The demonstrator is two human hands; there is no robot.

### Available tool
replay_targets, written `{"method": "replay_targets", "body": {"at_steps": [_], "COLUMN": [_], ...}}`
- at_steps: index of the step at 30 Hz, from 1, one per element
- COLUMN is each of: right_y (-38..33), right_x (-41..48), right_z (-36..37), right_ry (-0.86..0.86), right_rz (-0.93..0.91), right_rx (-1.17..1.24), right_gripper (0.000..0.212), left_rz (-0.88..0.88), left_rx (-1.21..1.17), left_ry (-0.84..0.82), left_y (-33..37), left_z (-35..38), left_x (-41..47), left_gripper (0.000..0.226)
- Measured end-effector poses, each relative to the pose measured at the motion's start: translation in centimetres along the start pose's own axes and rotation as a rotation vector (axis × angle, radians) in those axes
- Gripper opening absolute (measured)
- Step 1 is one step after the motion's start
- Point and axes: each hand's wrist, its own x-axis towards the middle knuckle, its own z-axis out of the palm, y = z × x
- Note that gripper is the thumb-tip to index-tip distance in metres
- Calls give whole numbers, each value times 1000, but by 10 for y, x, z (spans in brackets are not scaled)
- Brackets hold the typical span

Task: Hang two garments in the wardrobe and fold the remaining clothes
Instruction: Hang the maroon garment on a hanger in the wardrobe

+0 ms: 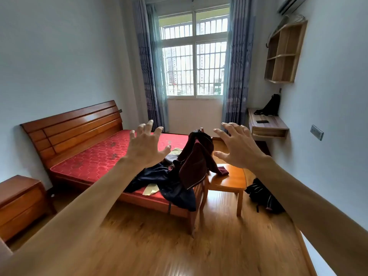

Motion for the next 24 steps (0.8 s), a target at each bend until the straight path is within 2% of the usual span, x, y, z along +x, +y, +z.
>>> {"method": "replay_targets", "body": {"at_steps": [7, 11, 14, 24], "right_y": [-35, -53, -60, -61], "right_x": [68, 96, 115, 188], "right_z": [18, 38, 58, 150], "right_ry": [-59, -49, -35, -134], "right_rz": [6, 23, 35, 30], "right_rx": [110, 152, 161, 288], "right_gripper": [91, 79, 71, 69], "left_rz": [16, 2, -6, -116], "left_rx": [30, -25, -86, -192], "left_ry": [-9, -8, -42, -242], "left_y": [-65, -95, -113, -144], "left_z": [35, 60, 82, 162], "left_x": [36, 45, 52, 117], "left_gripper": [77, 66, 69, 73]}}
